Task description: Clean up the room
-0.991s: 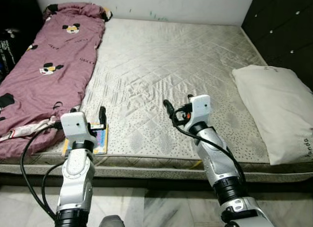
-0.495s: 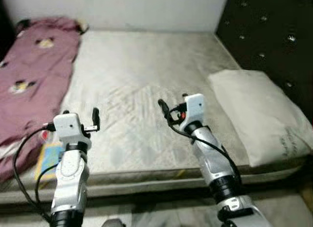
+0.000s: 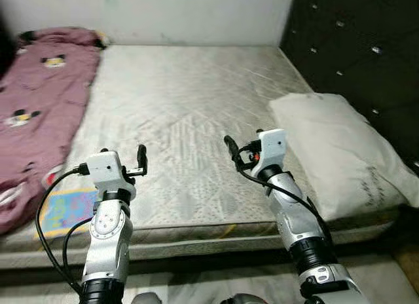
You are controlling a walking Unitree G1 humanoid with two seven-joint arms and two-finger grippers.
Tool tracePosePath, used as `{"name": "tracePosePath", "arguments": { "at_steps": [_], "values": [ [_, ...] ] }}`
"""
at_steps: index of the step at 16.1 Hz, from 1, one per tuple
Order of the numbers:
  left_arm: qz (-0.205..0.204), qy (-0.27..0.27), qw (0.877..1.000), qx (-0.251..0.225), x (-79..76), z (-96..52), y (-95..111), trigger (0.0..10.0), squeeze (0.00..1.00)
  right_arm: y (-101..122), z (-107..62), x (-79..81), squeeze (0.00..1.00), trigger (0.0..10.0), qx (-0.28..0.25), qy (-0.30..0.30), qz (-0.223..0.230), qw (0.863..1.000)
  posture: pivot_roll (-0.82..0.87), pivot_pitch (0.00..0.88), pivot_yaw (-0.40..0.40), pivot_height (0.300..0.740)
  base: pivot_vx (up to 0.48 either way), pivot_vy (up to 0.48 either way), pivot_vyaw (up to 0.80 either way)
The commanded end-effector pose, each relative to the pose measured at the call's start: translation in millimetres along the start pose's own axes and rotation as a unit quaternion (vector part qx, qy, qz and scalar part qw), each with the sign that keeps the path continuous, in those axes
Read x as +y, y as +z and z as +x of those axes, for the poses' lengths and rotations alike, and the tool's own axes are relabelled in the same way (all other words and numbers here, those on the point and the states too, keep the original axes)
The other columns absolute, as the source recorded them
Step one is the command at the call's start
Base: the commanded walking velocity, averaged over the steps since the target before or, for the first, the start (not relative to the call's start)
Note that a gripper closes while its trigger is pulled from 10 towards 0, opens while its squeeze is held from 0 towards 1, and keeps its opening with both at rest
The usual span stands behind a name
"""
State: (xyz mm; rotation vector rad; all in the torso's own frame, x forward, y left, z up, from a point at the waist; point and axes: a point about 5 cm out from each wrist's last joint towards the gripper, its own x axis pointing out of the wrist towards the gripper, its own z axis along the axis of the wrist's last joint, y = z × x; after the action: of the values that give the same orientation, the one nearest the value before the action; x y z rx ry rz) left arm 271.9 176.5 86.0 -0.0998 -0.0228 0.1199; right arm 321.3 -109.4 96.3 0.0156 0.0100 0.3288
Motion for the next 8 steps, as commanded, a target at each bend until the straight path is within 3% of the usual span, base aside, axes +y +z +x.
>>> {"name": "tracePosePath", "arguments": {
  "at_steps": [1,8],
  "values": [
    [0.003,0.005,1.0,0.008,3.1,-0.1,-1.2,10.0,0.0,4.5,4.1,2.6,0.0,10.0,-0.004,0.006,-0.004,1.0,0.01,0.0,-0.042,0.74,0.0,0.48,0.0],
    [0.0,0.001,1.0,0.006,1.1,0.1,-1.0,10.0,0.0,1.1,3.7,3.5,0.0,10.0,0.007,0.013,-0.004,1.0,0.01,0.0,-0.044,0.74,0.0,0.48,0.0]
  ]
}}
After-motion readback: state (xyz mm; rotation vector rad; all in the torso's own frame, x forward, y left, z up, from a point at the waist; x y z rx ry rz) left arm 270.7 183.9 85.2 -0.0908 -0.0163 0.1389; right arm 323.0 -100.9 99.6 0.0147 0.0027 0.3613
